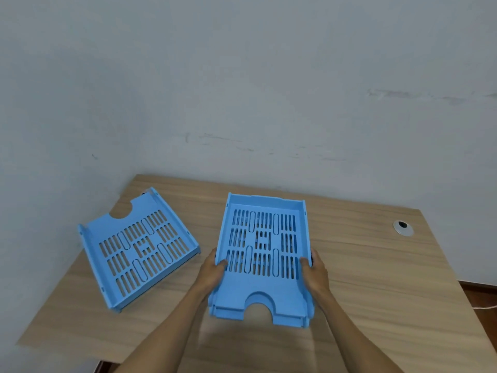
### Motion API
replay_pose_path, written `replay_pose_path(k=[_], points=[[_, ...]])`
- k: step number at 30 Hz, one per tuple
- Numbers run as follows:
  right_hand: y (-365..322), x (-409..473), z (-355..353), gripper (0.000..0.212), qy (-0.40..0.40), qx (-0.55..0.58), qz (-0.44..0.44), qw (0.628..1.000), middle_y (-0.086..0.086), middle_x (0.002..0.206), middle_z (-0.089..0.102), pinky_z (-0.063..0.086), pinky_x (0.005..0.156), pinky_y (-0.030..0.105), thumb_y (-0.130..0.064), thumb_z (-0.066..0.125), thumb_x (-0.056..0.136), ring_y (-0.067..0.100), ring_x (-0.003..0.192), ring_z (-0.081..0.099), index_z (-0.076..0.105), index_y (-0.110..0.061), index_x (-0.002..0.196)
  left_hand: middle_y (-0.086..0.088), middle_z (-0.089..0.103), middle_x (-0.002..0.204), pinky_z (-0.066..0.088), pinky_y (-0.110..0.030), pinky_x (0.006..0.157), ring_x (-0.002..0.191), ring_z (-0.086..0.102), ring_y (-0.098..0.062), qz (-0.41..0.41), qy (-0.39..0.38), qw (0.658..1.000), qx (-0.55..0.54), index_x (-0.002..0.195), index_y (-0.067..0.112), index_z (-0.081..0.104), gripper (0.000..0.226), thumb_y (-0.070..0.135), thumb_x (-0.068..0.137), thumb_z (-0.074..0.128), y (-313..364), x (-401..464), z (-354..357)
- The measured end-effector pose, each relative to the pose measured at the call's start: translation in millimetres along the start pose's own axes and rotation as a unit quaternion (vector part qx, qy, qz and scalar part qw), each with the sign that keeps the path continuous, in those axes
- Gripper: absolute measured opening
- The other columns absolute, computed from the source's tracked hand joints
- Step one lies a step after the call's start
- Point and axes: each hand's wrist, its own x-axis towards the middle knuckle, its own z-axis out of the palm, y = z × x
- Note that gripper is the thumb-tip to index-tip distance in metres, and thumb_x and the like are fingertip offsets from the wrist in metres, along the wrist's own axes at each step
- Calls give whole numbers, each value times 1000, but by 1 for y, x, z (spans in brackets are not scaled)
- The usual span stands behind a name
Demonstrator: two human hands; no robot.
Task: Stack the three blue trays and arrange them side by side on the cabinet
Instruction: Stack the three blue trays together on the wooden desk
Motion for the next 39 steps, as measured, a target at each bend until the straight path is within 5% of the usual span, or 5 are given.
replay_pose_path(k=[6,21,27,31,39], points=[[-57,-8,-13,51,32,7,-70,997,3,143,49,40,100,33,-21,46,99,23,121,52,33,-18,148,-11,27,159,30,-42,116,144,30,-27,-11,5,998,62,152,10,25,59,25,100,48,18,-3,-42],[-179,-55,141,53,-131,-79,-201,968,7,152,41,38,105,39,-26,49,98,28,133,46,35,-17,149,-9,30,159,34,-39,113,142,35,-29,-9,168,978,127,151,11,27,57,29,101,46,0,-48,-224],[-171,-57,226,54,-151,-137,-152,967,17,149,44,37,110,40,-22,52,95,30,134,45,38,-10,146,0,69,110,50,-7,60,79,67,3,16,194,981,14,122,14,58,28,7,99,44,-52,-42,-275],[-160,-60,260,56,-148,-190,-107,965,14,149,43,49,96,37,-23,49,97,27,122,53,30,-10,149,8,72,102,61,-42,81,87,71,-7,16,179,984,2,114,23,63,30,6,94,49,-84,-17,-298],[-128,-58,296,29,-126,-182,-60,973,5,111,62,47,84,27,-8,54,94,23,109,60,51,-8,122,-6,72,107,56,-48,90,94,70,-26,-87,182,979,-31,106,23,59,17,12,96,52,-113,28,-307]])
